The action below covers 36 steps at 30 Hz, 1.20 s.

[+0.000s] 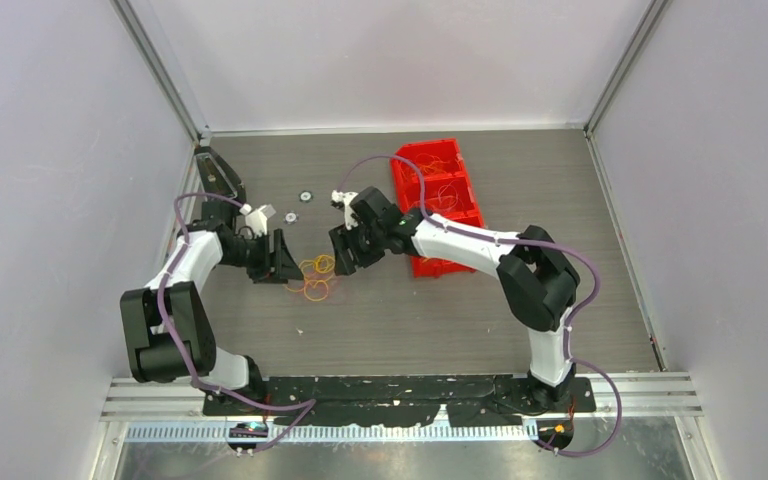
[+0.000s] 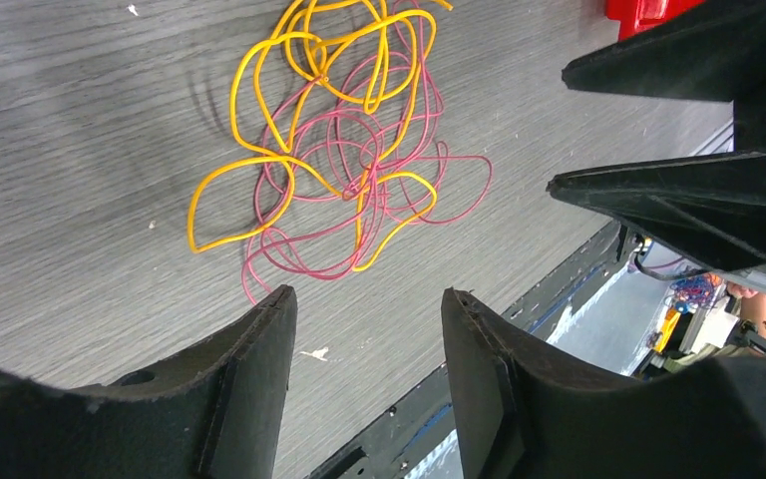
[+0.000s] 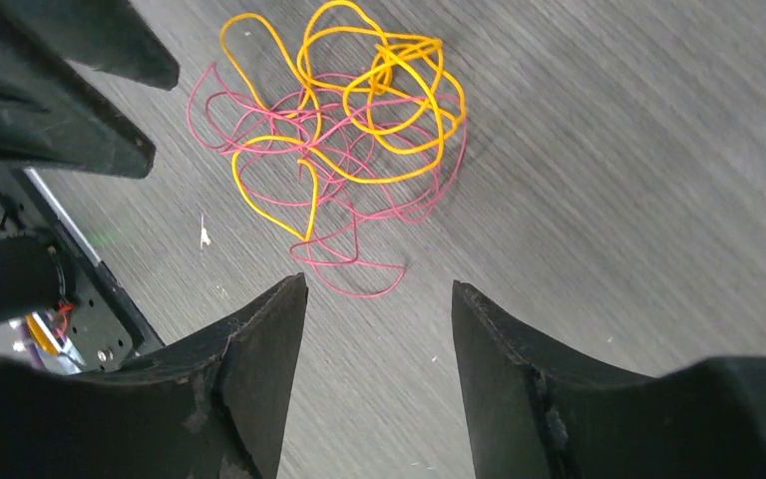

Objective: Untangle the cables

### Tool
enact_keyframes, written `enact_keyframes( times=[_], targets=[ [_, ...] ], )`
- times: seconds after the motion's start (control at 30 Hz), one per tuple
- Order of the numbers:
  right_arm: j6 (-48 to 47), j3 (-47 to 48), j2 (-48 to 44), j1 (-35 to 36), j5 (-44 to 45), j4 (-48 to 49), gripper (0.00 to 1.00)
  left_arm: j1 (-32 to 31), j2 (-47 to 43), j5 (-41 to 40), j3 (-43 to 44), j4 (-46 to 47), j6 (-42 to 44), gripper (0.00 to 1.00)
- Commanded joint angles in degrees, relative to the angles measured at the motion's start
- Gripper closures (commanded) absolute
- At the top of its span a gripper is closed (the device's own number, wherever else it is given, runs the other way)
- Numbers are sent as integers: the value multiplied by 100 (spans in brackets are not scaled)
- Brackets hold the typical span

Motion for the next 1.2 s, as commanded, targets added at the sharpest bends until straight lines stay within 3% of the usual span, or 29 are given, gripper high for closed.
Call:
enact_keyframes(
  times=[0.0,0.17,0.57,1.17],
  targets=[
    [1065,405,-196,259,1040,-563,40,32,-262,45,-86,231,-155,43],
    [1557,684,41,265,1429,-783,42,37,-319,54,-89,183,-138,43],
    [1924,879,407,281,1192,-770,52,59,-398,72,-91,151,-99,43],
    [2006,849,624,492,847,-604,54,124,-460,79,-117,147,-99,43]
  ],
)
